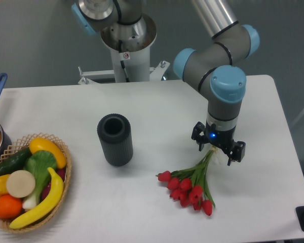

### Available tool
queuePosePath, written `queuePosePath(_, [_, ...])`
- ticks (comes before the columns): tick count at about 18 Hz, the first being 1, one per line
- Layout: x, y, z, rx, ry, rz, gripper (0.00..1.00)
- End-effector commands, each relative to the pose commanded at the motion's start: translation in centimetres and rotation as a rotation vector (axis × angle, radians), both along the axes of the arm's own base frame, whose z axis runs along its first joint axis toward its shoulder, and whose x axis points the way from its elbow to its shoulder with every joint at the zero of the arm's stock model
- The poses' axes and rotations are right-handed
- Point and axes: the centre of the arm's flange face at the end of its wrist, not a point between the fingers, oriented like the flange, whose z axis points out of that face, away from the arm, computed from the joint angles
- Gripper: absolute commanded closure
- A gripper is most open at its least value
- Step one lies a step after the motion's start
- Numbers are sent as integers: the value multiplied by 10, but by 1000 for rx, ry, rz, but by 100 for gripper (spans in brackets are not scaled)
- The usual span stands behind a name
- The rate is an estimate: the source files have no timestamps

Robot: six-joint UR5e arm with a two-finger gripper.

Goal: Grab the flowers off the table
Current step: 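Lower the open gripper onto the green tulip stems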

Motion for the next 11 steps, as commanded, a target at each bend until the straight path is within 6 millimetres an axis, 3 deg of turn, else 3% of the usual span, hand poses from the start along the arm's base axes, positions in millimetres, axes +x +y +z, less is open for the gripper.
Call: queuePosePath(11, [15, -5, -28, 30, 38, 23, 0])
